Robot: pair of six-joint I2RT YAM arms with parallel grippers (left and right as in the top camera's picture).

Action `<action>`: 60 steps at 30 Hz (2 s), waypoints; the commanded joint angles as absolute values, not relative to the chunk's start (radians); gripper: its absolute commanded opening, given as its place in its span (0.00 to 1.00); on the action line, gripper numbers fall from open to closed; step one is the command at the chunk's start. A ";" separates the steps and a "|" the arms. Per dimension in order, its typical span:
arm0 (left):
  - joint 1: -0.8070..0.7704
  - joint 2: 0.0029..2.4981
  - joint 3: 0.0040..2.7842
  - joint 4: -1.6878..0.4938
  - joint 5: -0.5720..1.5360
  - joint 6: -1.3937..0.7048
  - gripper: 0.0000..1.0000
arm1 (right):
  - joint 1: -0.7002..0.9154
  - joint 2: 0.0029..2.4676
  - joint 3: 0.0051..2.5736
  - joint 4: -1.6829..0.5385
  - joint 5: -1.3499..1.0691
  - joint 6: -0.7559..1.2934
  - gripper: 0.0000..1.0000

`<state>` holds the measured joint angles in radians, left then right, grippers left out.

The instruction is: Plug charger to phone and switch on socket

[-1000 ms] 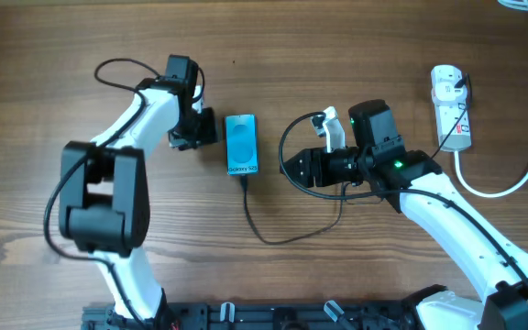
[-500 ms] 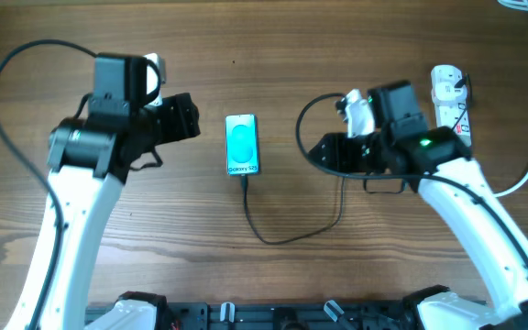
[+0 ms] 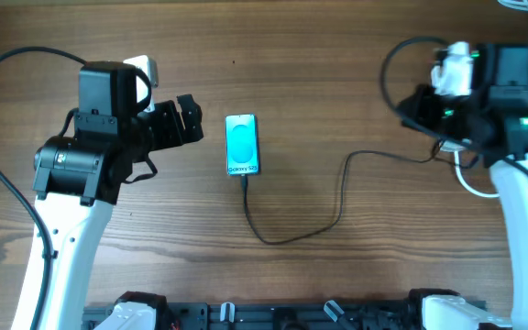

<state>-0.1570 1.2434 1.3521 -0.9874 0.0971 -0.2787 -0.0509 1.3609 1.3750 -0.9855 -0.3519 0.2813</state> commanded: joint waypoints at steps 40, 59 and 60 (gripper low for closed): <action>-0.152 1.240 1.357 -0.985 0.084 -0.277 1.00 | -0.524 2.065 1.806 -0.999 -0.402 0.170 0.04; -0.152 1.240 1.357 -0.985 0.084 -0.277 1.00 | -0.530 2.189 1.768 -0.899 -0.337 0.209 0.04; -0.152 1.240 1.357 -0.985 0.084 -0.277 1.00 | -0.530 2.194 1.766 -0.893 -0.337 0.209 0.04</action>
<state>-0.1570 1.2434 1.3521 -0.9878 0.0967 -0.2787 -0.5274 2.1643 1.7756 -0.9073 -0.3317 0.2047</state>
